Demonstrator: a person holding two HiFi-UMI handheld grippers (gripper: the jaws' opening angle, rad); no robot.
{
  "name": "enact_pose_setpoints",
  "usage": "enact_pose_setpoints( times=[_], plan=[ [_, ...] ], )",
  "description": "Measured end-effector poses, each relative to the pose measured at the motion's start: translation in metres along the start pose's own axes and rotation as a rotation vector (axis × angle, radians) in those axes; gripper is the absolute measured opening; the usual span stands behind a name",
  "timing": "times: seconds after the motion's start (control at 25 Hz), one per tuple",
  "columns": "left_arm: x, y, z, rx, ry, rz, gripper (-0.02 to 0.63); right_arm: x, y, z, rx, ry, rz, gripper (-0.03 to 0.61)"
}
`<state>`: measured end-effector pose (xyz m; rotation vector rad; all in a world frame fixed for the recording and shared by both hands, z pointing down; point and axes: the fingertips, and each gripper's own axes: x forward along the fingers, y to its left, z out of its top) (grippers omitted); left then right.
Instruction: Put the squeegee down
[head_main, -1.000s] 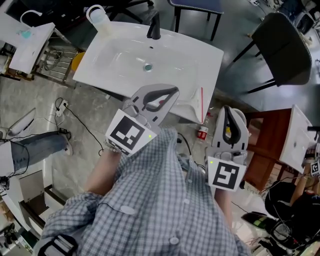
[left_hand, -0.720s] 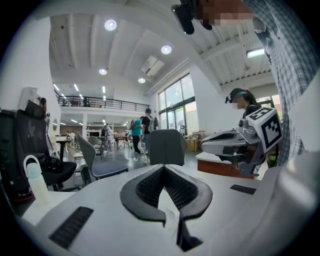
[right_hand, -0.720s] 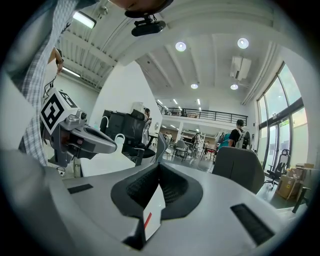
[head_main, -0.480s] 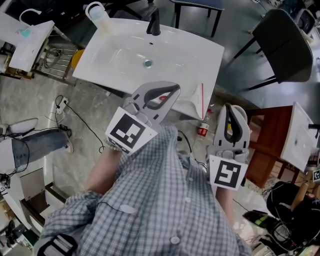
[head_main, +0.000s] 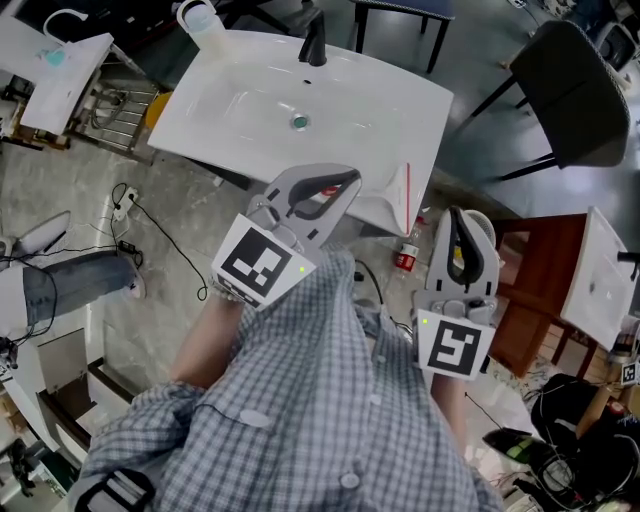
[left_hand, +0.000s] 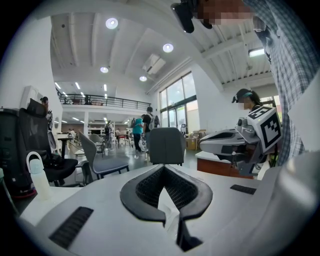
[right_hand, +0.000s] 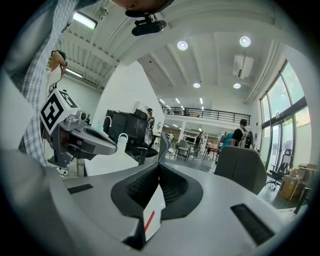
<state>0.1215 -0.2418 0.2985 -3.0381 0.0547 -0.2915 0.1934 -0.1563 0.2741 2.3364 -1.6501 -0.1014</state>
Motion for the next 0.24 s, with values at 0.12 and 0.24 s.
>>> enact_pose_setpoints(
  times=[0.12,0.24],
  plan=[
    [-0.0028,-0.0029,-0.0018,0.000,0.004,0.002,0.008,-0.0034,0.0025,-0.0003,0.000,-0.002,0.003,0.009],
    [-0.0053,-0.0058,-0.0026,0.001,0.005,0.002,0.008,-0.0068,0.0043,-0.0015,0.001,0.001,0.005,0.009]
  ],
)
